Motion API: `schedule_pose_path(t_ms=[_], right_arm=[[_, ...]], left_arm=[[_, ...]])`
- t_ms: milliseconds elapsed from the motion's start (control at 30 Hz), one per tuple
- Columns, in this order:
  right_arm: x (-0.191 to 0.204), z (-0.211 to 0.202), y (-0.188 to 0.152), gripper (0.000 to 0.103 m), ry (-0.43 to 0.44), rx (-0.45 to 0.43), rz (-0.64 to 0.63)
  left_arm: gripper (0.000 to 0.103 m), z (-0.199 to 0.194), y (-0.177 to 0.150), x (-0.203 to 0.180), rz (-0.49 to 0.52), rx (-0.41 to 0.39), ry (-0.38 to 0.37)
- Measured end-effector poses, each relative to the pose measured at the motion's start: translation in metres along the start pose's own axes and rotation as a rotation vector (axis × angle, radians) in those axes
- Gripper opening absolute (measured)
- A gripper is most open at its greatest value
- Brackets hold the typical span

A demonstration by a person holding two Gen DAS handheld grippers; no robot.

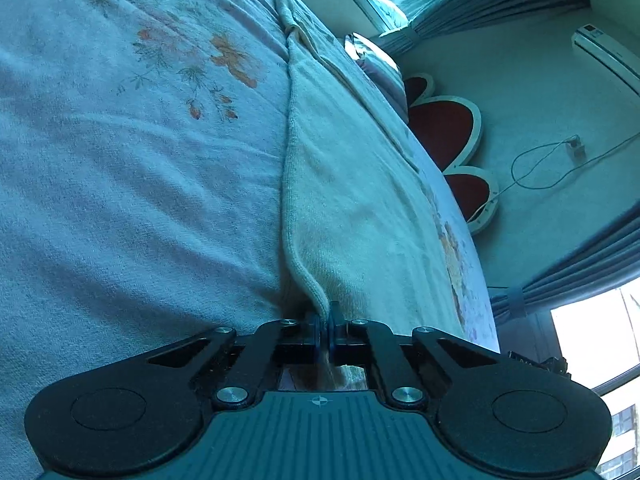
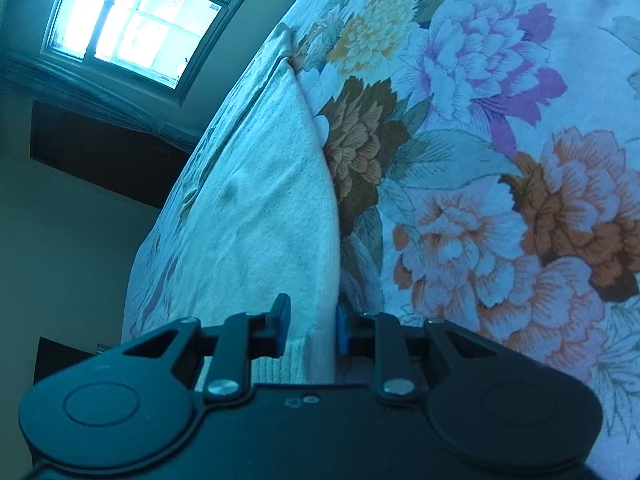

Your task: Fold small clothes

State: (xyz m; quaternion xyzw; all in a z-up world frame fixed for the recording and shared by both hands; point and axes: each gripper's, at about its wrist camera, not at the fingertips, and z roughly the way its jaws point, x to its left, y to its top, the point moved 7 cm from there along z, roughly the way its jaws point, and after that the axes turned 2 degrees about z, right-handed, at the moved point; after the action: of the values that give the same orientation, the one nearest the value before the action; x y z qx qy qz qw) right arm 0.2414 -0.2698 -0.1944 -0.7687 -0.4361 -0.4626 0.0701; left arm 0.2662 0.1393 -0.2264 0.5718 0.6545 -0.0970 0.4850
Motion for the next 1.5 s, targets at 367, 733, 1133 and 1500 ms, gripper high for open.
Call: schedule_pose_path(t_ms=[367,733,1133,1500], right_arm=[[0.065,-0.024,0.040,0.005,0.014,-0.083,-0.197],[0.149,0.060,0.219,0.005,0.165,-0.110,-0.249],[0.072,0.231,0.362,0.033,0.067,-0.068,-0.096],[0.109,0.213,0.342,0.040,0.028,-0.067,-0.541]], left_arm=[[0.002,-0.028,0.064,-0.045,0.006,-0.226,-0.126],[0.002,0.064,0.265,-0.068,0.081,-0.358,-0.101],[0.003,0.175,0.376,0.001,0.106,-0.310,0.218],[0.072,0.202,0.398,-0.046,0.557,-0.184,0.292]])
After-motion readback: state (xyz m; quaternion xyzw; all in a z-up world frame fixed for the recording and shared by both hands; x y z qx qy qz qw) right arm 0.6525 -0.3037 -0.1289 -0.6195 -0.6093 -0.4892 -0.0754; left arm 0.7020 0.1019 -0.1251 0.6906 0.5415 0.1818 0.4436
